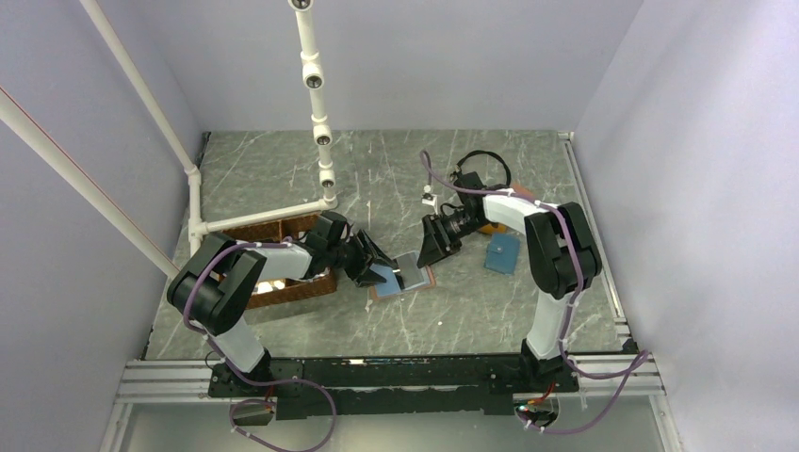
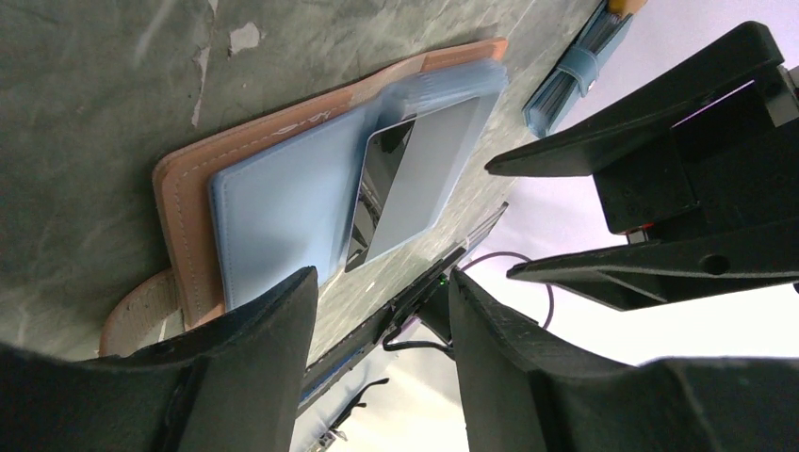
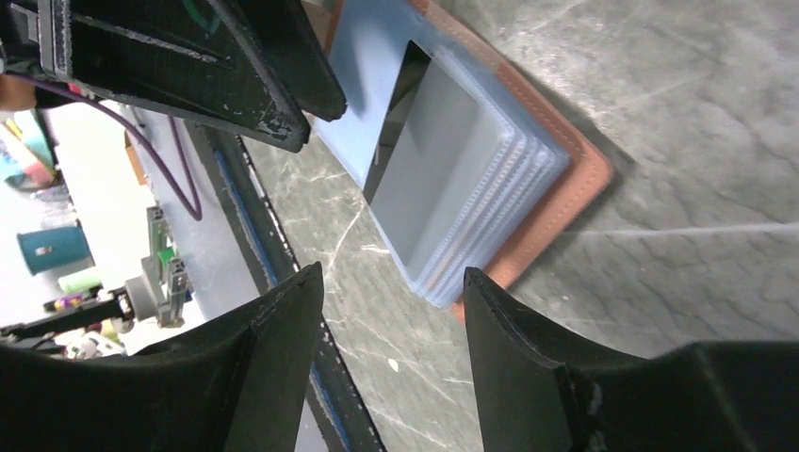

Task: Take the credit cards out of the card holder

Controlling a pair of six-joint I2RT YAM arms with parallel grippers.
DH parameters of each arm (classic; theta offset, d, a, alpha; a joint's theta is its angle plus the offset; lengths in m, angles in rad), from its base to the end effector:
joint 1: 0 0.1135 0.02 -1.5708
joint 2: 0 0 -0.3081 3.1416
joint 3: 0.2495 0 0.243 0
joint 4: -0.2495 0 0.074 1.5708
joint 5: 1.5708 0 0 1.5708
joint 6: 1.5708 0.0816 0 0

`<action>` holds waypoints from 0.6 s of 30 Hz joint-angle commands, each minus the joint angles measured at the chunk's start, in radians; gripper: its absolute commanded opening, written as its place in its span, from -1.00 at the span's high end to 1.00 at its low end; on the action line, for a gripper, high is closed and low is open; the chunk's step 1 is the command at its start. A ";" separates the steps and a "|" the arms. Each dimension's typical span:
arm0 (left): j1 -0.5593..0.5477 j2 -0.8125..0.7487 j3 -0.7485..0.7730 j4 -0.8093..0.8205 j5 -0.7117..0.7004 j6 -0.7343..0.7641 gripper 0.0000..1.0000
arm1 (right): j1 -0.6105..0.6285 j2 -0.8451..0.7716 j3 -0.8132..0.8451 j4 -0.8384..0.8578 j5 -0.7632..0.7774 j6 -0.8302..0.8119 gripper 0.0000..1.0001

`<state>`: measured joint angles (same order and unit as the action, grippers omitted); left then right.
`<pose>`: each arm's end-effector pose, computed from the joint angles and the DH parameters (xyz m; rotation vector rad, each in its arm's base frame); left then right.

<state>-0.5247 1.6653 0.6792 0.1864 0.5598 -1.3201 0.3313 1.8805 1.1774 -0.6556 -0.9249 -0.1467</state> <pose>0.2629 -0.2022 0.1543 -0.7756 2.6815 -1.3782 0.3176 0.1781 0.1801 -0.7797 2.5937 1.3690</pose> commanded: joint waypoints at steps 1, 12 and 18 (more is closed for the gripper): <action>0.005 0.007 0.011 0.002 -0.003 0.004 -0.17 | 0.028 0.032 0.054 -0.035 -0.079 -0.026 -0.16; 0.005 0.022 0.006 0.016 0.004 -0.001 -0.17 | 0.055 0.078 0.070 -0.033 -0.026 -0.008 -0.15; 0.006 0.031 0.008 0.012 0.006 0.001 -0.17 | 0.067 0.088 0.080 -0.042 -0.049 -0.012 -0.02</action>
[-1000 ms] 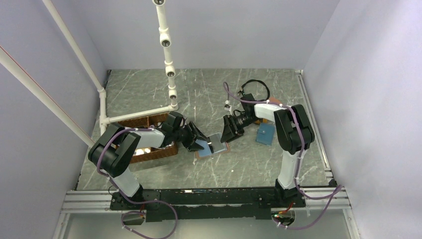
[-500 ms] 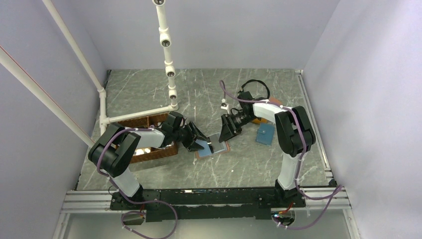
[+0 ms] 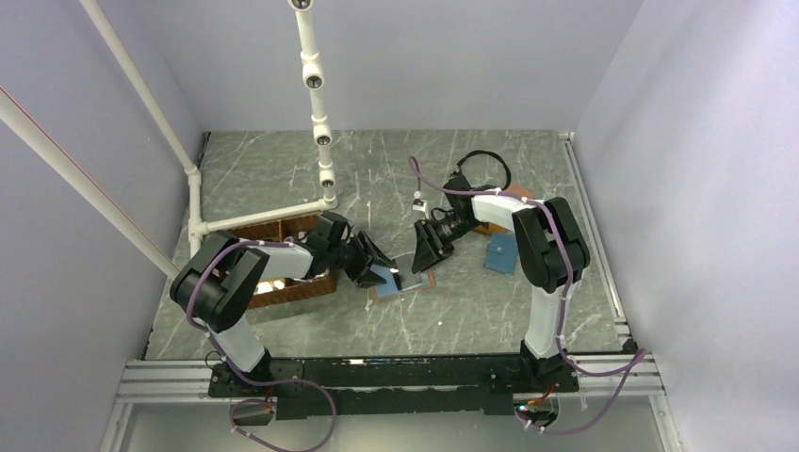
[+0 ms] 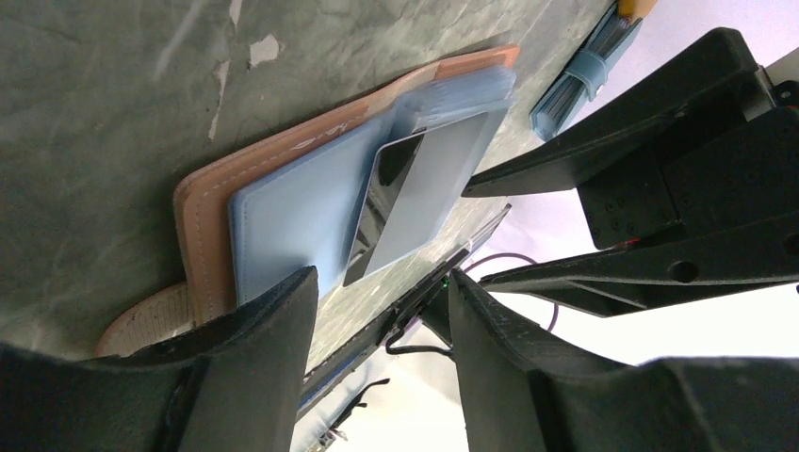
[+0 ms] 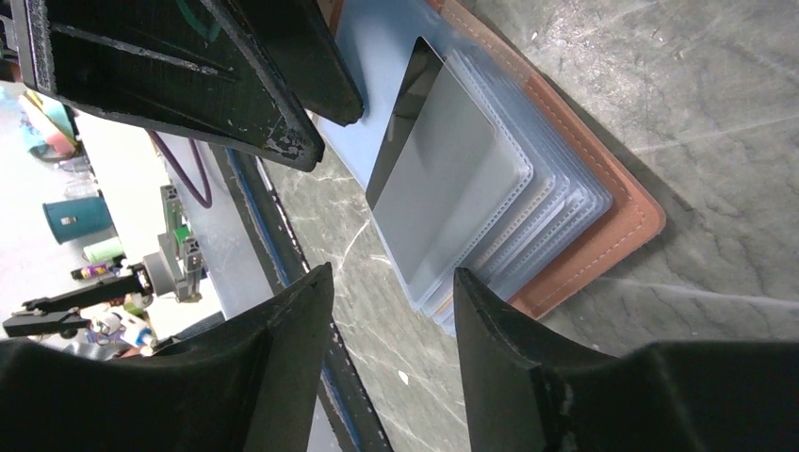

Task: Take the credit cards out of the card holder

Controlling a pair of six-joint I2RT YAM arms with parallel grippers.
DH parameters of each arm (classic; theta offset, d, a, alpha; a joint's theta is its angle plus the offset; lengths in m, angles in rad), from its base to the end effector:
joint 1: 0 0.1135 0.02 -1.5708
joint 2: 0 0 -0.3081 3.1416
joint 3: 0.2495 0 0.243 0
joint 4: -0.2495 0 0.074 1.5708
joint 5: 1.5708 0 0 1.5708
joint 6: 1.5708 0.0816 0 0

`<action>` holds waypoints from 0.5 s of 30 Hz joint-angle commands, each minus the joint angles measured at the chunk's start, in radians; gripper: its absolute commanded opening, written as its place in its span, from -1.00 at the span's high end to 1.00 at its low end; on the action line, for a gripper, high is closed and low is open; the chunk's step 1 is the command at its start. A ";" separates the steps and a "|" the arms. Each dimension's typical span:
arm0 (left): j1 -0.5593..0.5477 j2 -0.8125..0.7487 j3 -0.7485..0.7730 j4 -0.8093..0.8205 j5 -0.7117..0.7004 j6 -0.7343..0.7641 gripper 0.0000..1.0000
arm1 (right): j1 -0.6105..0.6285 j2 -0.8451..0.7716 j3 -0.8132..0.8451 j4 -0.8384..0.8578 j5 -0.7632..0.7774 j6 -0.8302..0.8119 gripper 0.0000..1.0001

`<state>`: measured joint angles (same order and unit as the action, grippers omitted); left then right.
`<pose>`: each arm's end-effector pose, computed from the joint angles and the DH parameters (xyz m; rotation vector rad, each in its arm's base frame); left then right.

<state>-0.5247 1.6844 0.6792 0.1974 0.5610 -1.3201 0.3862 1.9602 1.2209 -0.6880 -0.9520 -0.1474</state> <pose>0.2644 -0.2032 0.1495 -0.7810 2.6893 -1.3735 0.3166 0.2005 0.1641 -0.8292 2.6446 1.4414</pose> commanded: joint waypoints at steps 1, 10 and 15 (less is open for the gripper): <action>0.005 0.012 0.005 0.005 0.004 0.000 -0.17 | 0.013 0.006 0.037 -0.009 -0.030 -0.011 0.02; 0.005 0.017 -0.001 0.003 0.005 -0.001 -0.16 | 0.016 0.014 0.033 0.023 0.038 0.043 -0.05; 0.005 0.027 0.001 0.005 0.007 -0.002 -0.16 | 0.023 0.034 0.032 0.041 0.095 0.087 -0.08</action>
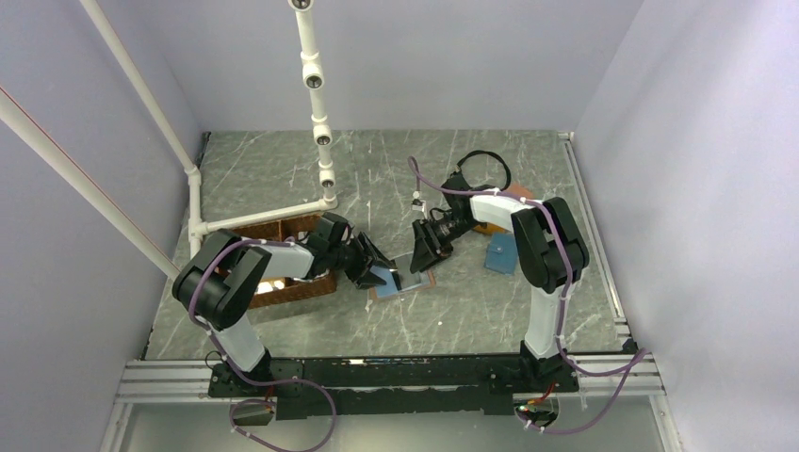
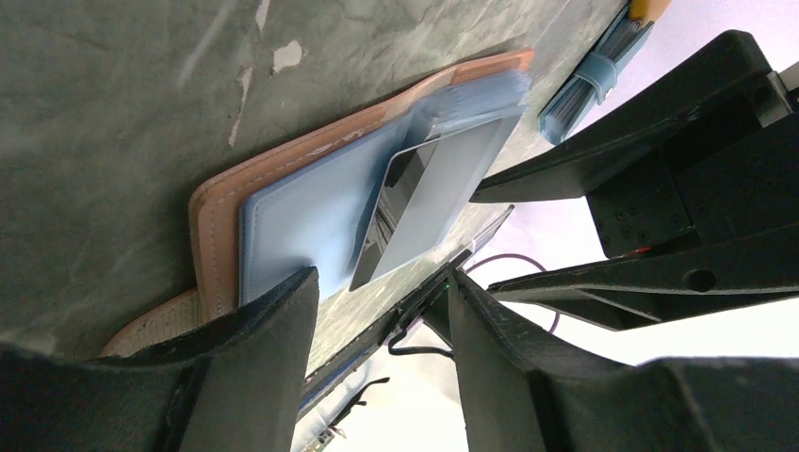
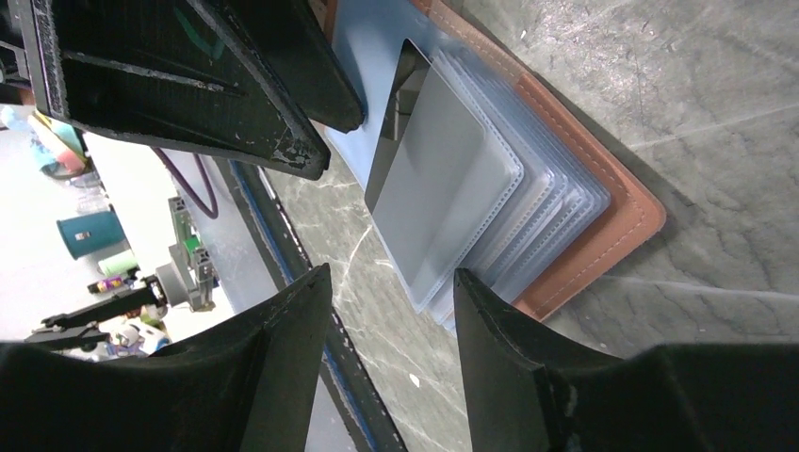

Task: Take the credit cards out of the card holder

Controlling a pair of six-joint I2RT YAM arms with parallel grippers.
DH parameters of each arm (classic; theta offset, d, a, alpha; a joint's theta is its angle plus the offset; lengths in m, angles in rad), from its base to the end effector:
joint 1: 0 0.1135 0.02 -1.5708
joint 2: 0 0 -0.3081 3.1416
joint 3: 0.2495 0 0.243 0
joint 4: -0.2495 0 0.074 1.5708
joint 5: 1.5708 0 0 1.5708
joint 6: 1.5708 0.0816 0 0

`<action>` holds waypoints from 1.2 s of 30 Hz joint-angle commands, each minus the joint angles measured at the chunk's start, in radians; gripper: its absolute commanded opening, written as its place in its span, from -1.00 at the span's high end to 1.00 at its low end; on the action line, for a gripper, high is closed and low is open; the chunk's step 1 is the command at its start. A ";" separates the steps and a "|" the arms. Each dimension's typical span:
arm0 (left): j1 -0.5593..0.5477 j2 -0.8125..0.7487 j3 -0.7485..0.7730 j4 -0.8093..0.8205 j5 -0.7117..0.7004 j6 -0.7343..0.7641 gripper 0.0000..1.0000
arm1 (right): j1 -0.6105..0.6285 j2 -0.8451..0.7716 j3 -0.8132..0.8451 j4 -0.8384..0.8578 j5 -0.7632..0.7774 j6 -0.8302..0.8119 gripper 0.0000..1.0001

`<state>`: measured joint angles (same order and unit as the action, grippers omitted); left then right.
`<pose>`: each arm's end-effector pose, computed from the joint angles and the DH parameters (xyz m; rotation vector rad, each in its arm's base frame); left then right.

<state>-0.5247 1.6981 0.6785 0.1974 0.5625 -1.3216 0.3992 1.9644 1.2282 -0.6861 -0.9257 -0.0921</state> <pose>0.2646 -0.2034 0.1451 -0.7931 2.7027 -1.3646 0.3166 0.2043 0.1627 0.7814 -2.6896 -1.4120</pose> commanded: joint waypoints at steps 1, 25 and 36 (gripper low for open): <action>0.006 0.014 0.003 0.002 0.005 0.001 -0.16 | 0.010 0.032 0.026 0.040 0.056 0.036 -0.08; 0.008 -0.007 -0.034 0.078 0.009 -0.032 -0.16 | -0.006 0.095 0.025 0.080 -0.080 0.104 1.00; 0.012 0.013 -0.053 0.269 0.031 -0.085 -0.15 | -0.056 0.084 -0.067 0.258 -0.423 0.268 1.00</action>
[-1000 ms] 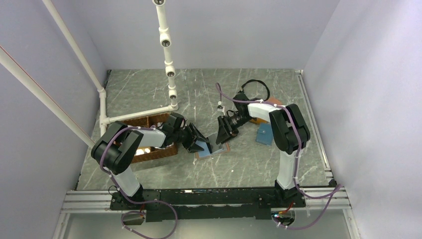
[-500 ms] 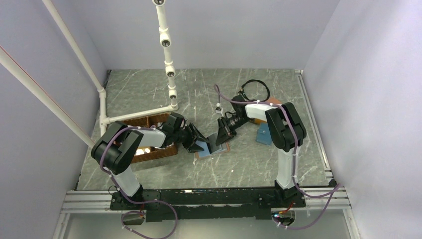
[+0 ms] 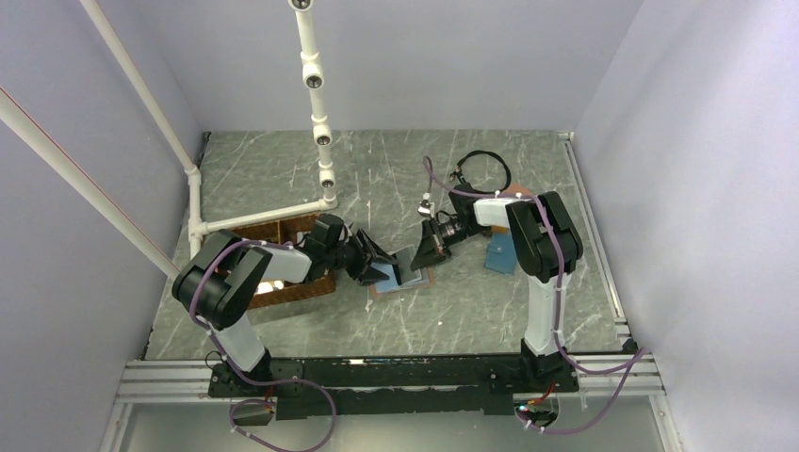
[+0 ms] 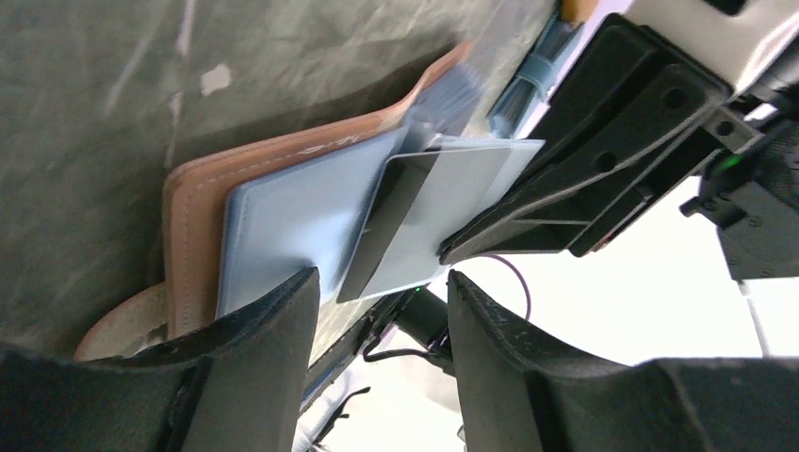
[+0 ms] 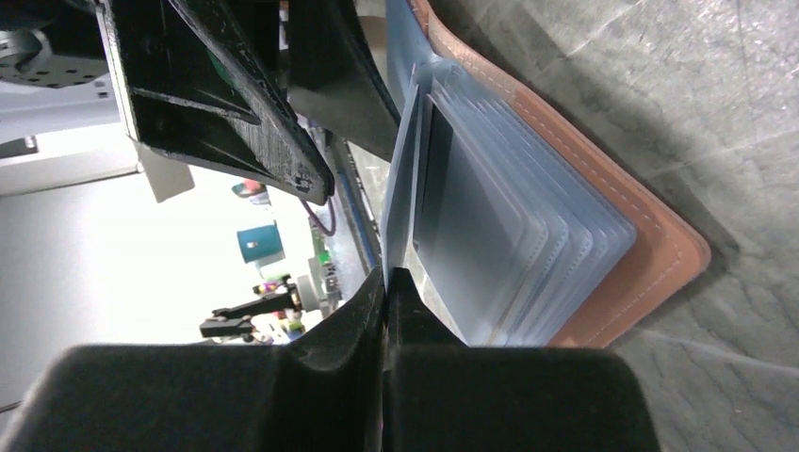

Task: Take the credit cards out of the card holder

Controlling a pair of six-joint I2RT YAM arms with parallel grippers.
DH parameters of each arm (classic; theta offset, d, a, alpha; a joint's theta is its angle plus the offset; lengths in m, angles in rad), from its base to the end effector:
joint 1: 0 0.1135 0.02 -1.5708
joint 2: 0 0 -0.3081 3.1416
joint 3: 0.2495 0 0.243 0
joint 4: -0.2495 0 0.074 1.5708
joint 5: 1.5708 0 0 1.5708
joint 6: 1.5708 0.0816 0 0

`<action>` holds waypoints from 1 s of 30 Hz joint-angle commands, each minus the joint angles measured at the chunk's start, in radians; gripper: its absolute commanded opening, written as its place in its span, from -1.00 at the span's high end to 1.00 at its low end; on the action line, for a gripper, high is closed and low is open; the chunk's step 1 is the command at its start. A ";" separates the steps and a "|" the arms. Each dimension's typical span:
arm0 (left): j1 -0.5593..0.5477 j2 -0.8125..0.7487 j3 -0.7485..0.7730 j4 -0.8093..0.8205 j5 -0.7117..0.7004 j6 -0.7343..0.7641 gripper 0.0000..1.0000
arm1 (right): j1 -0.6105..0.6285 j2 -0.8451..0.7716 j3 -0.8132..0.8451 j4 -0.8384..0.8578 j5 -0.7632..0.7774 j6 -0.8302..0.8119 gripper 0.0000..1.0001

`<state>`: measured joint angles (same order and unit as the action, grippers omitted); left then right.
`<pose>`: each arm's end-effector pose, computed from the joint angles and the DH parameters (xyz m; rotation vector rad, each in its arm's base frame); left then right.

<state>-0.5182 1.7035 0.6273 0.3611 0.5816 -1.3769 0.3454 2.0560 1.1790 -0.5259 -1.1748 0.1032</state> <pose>0.2668 -0.2037 0.1469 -0.7900 2.6120 -1.4735 0.3302 0.1988 0.1394 0.4443 -2.4832 -1.6820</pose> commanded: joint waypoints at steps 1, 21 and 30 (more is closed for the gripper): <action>0.007 0.015 0.001 0.120 0.013 -0.036 -0.15 | -0.003 -0.007 -0.026 0.115 -0.189 0.093 1.00; 0.010 0.104 0.001 0.346 0.052 -0.155 -0.13 | -0.025 0.012 -0.108 0.348 -0.313 0.301 1.00; 0.011 0.129 0.013 0.502 0.097 -0.207 -0.02 | -0.025 0.024 -0.116 0.348 -0.319 0.298 1.00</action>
<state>-0.4980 1.8236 0.6220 0.7200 0.6403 -1.5501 0.3031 2.0853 1.0657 -0.2138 -1.3918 0.3897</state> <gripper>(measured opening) 0.528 0.009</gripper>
